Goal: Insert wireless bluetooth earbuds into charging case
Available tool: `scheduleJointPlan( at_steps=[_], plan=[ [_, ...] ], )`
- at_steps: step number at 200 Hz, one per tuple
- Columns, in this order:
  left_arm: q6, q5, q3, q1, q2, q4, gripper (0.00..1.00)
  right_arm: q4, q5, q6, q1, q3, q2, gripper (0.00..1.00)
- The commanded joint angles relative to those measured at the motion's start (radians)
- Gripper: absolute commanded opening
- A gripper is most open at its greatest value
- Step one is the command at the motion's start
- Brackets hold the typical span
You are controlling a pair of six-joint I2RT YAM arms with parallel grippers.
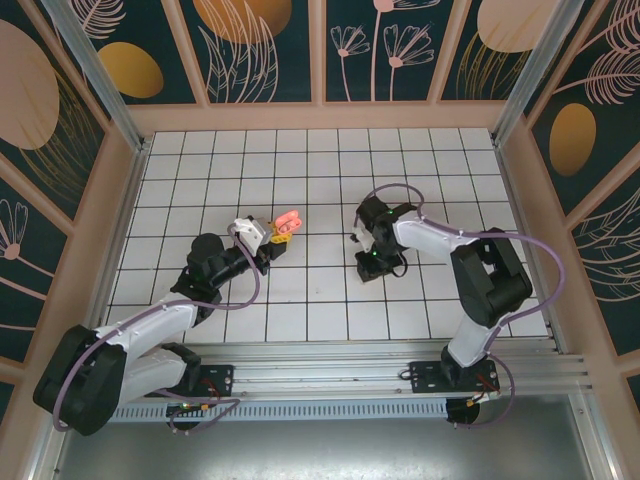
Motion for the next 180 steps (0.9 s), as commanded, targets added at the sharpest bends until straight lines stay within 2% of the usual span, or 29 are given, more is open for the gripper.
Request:
scheduleJointPlan(
  at_steps=[1, 36, 70, 93, 130, 156, 180],
  plan=[
    [0.01, 0.005, 0.024, -0.004, -0.021, -0.007, 0.14, -0.083, 0.031, -0.098, 0.026, 0.025, 0.051, 0.2],
    [0.012, 0.005, 0.024, -0.004, -0.027, -0.011, 0.14, -0.09, 0.067, -0.109, 0.032, 0.061, 0.101, 0.21],
    [0.015, 0.002, 0.023, -0.004, -0.028, -0.012, 0.14, -0.099, 0.069, -0.076, 0.034, 0.098, 0.099, 0.32],
    [0.016, 0.0, 0.023, -0.003, -0.029, -0.012, 0.14, -0.119, 0.051, 0.006, 0.025, 0.127, 0.054, 0.35],
    [0.017, -0.003, 0.024, -0.004, -0.032, -0.014, 0.15, -0.115, 0.009, 0.351, -0.013, 0.111, -0.069, 0.35],
    [0.015, -0.003, 0.025, -0.004, -0.03, -0.013, 0.15, -0.01, -0.043, 0.651, -0.026, -0.022, -0.204, 0.35],
    [0.01, 0.001, 0.023, -0.003, -0.026, -0.009, 0.15, 0.126, -0.077, 0.819, -0.027, -0.152, -0.298, 0.35]
  ],
)
